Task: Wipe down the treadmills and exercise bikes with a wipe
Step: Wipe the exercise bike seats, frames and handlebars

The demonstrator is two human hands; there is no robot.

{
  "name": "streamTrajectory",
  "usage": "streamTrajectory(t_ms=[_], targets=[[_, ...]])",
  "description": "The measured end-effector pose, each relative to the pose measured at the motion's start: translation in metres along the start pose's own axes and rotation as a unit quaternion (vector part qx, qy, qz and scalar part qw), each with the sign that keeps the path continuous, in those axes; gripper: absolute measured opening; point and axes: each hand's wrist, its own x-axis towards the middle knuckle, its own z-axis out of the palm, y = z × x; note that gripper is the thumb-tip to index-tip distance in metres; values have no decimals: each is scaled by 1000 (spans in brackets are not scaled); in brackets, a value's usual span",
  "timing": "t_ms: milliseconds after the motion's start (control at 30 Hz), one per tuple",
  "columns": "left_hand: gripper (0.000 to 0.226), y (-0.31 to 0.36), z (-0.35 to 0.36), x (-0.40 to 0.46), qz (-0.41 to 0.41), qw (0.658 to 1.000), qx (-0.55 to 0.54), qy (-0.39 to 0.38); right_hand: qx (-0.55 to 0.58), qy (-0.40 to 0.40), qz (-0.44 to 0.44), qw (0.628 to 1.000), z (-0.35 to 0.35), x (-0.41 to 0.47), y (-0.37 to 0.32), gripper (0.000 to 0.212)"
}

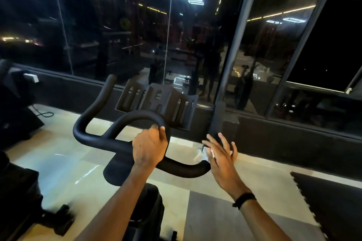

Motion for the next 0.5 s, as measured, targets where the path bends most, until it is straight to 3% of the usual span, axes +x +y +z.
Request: streamTrajectory(t_ms=[200,300,400,500], targets=[[14,4,-13,-13,17,998,-51,23,0,-46,-88,995,22,-25,-46,60],[18,1,-18,-28,40,995,-86,8,155,-102,-75,980,17,-27,-78,57],[28,4,-26,-51,44,994,-90,-39,361,-136,-32,922,-2,-33,-101,44],[33,16,-41,-81,0,987,-146,-63,421,-107,11,901,-15,-45,-108,47]])
